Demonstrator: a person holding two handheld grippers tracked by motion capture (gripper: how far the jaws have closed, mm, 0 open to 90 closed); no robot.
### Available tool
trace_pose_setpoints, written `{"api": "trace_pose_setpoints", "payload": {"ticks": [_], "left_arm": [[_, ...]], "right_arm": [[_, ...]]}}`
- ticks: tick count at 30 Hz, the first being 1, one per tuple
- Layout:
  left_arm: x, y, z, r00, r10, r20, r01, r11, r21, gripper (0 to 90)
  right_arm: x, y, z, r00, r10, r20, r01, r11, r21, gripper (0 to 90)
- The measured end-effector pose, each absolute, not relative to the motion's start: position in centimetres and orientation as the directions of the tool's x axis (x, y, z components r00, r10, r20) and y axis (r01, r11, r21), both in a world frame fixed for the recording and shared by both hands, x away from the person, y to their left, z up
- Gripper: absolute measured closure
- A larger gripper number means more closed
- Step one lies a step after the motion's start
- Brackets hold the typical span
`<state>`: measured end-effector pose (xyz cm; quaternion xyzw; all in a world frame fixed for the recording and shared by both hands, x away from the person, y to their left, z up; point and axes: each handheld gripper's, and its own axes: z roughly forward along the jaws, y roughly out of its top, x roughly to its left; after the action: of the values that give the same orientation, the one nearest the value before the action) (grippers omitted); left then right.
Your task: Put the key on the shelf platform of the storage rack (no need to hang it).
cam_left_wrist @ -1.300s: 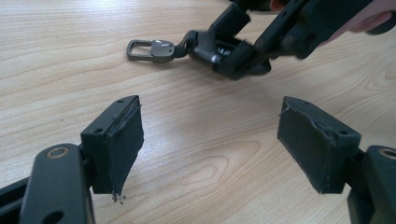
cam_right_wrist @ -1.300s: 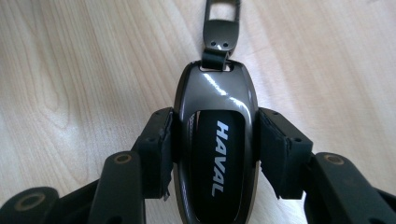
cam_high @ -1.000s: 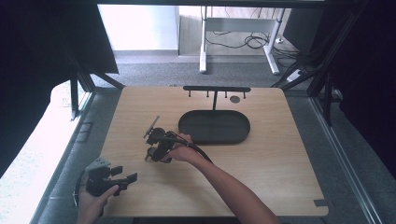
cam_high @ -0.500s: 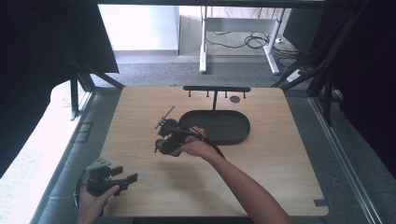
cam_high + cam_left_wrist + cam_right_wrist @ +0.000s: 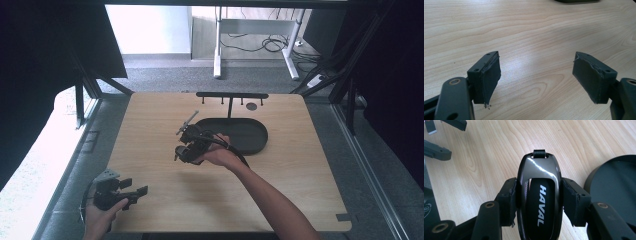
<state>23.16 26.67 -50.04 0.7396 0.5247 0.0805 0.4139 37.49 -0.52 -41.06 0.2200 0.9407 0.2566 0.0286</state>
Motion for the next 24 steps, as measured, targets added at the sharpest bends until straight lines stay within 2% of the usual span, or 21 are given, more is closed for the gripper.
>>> {"api": "trace_pose_setpoints", "payload": {"ticks": [24], "left_arm": [[23.2,26.5,-50.2,0.440,0.843,-0.309,0.713,-0.118,0.691,22.6]], "right_arm": [[38.9,-4.0,-40.8,-0.866,0.497,0.044,0.451,0.741,0.497,49.3]]}}
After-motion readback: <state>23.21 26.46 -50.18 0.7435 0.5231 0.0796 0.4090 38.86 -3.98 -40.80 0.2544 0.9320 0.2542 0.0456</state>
